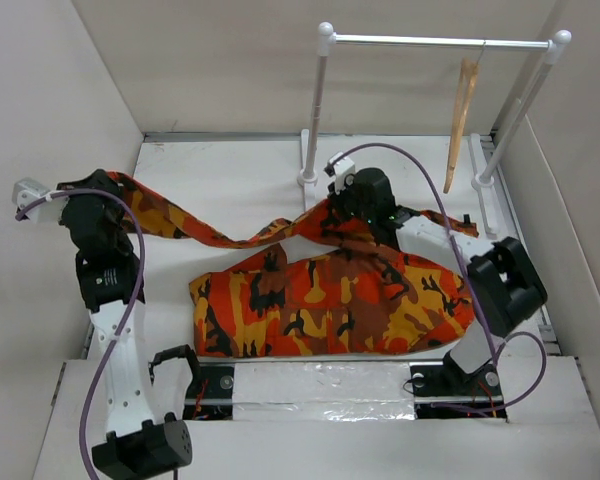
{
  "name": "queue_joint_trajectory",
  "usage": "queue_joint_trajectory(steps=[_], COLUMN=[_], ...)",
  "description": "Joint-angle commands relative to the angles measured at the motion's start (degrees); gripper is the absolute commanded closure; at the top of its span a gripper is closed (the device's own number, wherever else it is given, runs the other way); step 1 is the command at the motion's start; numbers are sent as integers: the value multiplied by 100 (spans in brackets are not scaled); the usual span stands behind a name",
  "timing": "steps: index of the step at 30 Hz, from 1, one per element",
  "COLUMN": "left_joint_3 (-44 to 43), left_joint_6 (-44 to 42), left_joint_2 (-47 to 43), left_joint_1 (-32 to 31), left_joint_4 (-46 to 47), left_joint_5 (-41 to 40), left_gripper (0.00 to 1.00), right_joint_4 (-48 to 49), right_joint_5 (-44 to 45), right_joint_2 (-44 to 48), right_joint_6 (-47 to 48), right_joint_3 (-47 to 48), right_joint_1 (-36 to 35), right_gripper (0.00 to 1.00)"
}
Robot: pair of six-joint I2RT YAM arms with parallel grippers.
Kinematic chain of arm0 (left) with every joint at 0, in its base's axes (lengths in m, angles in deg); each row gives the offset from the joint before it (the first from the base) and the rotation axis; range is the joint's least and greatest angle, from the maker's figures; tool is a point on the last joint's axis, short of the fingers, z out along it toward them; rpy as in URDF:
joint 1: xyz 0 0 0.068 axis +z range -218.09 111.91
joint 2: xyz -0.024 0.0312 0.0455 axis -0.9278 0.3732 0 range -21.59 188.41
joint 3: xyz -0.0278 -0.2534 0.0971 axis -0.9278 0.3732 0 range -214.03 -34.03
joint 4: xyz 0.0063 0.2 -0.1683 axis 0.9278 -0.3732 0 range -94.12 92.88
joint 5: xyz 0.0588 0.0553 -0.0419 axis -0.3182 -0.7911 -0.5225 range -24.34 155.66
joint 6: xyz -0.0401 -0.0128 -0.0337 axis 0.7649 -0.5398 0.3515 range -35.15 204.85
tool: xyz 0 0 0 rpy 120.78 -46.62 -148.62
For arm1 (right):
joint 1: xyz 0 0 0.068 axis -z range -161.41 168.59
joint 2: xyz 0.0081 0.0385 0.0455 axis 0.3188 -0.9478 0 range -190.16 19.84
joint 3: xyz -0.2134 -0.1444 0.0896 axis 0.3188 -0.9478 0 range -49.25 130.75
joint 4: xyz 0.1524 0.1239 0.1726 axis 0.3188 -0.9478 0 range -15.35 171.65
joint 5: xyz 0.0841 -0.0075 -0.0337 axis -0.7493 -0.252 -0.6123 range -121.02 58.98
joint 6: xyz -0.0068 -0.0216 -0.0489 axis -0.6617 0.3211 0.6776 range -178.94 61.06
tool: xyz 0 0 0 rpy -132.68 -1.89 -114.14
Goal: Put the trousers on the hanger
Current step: Flatten out the trousers at the center of the board.
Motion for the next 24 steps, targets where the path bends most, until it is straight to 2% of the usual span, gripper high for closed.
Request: queue_joint_trajectory(steps=[1, 8, 13, 15, 17, 20, 24], left_joint_3=[291, 11, -330, -560, -535, -201, -192], left_joint_6=[-230, -406, -581, -635, -600, -556, -459], left_joint_2=[225, 1655, 2439, 2704, 2478, 1846, 1045], left_joint_1=[1, 1, -104, -175, -244, -298, -298], left_joint_4=[442, 882, 1549, 1402, 1452, 1761, 1384], left_joint_5=[-430, -694, -816, -896, -835, -721, -703], left_gripper=[100, 100, 100, 100, 100, 100, 100], right_joint_4=[439, 271, 219, 262, 403, 465, 238], right_joint_5=[452, 1031, 1594, 1683, 1700, 1692, 1507], right_joint_2=[-540, -1552, -1931, -1931, -1764, -739, 580], right_joint_6=[-73, -73, -151, -108, 6, 24, -99], right_joint_3=[778, 1842, 2178, 2169, 1993, 1029, -79], right_joint_1=[185, 291, 344, 405, 300, 19, -455], right_gripper=[100, 100, 100, 100, 100, 100, 100])
